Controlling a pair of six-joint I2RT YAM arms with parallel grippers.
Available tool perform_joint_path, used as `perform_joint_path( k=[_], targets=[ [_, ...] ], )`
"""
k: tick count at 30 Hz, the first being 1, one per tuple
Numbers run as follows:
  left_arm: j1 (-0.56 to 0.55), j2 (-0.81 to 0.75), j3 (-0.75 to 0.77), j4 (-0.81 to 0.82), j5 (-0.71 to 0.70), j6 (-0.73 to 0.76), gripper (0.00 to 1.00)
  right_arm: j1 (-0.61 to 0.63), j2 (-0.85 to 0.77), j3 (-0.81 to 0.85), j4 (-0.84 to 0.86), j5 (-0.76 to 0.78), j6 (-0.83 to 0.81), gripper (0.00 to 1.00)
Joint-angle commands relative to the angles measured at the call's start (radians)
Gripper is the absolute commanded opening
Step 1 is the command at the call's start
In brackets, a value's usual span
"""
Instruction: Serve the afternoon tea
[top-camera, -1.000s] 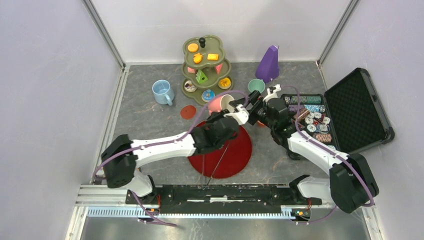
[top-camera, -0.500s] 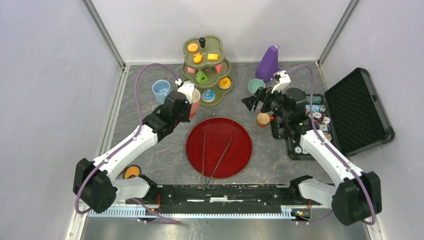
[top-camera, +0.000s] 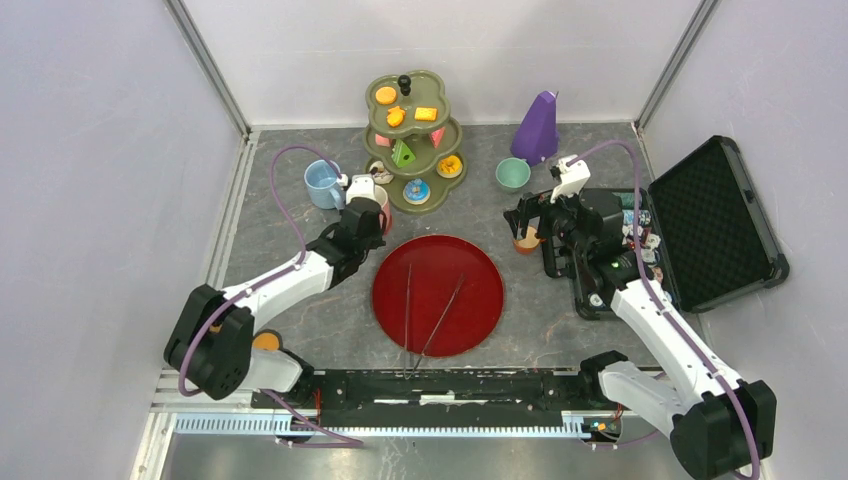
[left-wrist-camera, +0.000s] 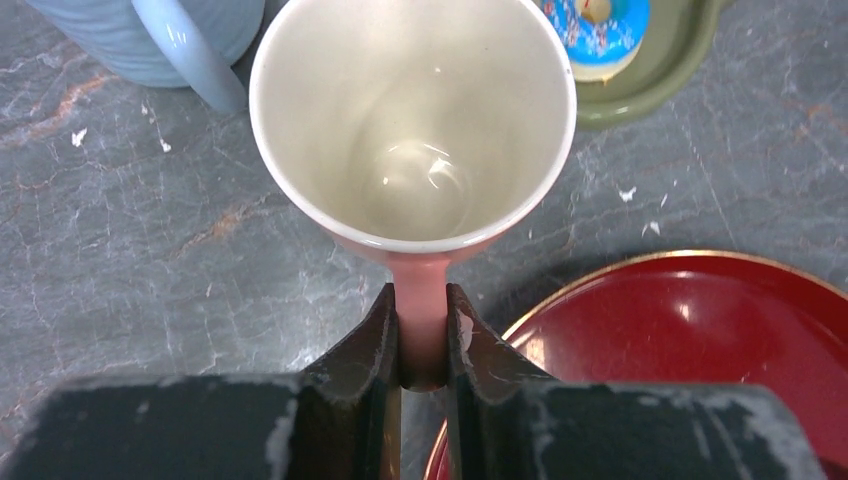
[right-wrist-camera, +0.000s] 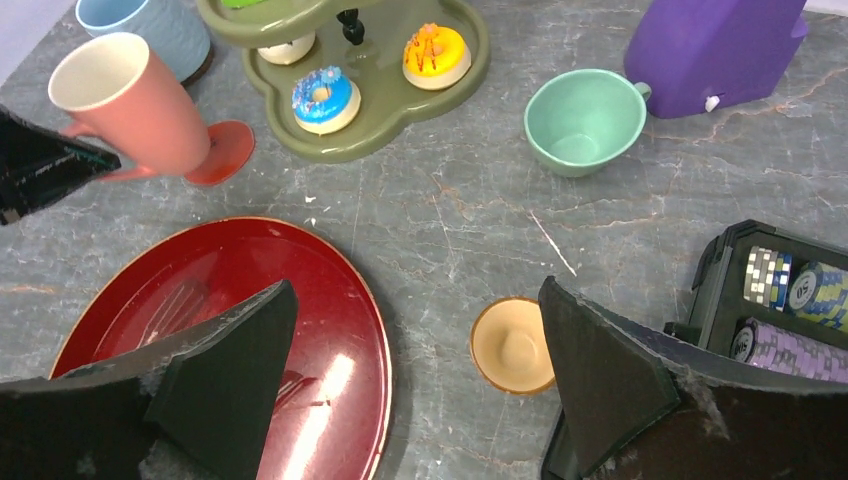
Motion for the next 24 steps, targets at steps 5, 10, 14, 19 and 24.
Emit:
perform_joint_path(
  k=[5,10,14,19,24],
  targets=[
    [0.005,0.054,0.039,0.232,-0.101,-0.05,0.02,-0.004,-0.055,0.013,-0.026,0.025,-0.068,0.98],
    [0.006,0.088,0.022,0.282,-0.116,-0.033,0.02,-0.004,-0.072,0.023,-0.025,0.029,-0.078,0.98],
    [0.006,0.105,-0.011,0.339,-0.115,-0.025,0.02,-0.005,-0.081,0.007,-0.014,0.024,-0.073,0.98],
    [0.006,0.129,-0.038,0.383,-0.139,-0.018,0.02,-0.004,-0.103,-0.019,0.015,0.01,-0.062,0.98],
    [0.006,0.138,-0.06,0.403,-0.131,-0.031,0.02,-0.004,-0.111,-0.03,0.022,0.013,-0.059,0.98]
  ],
)
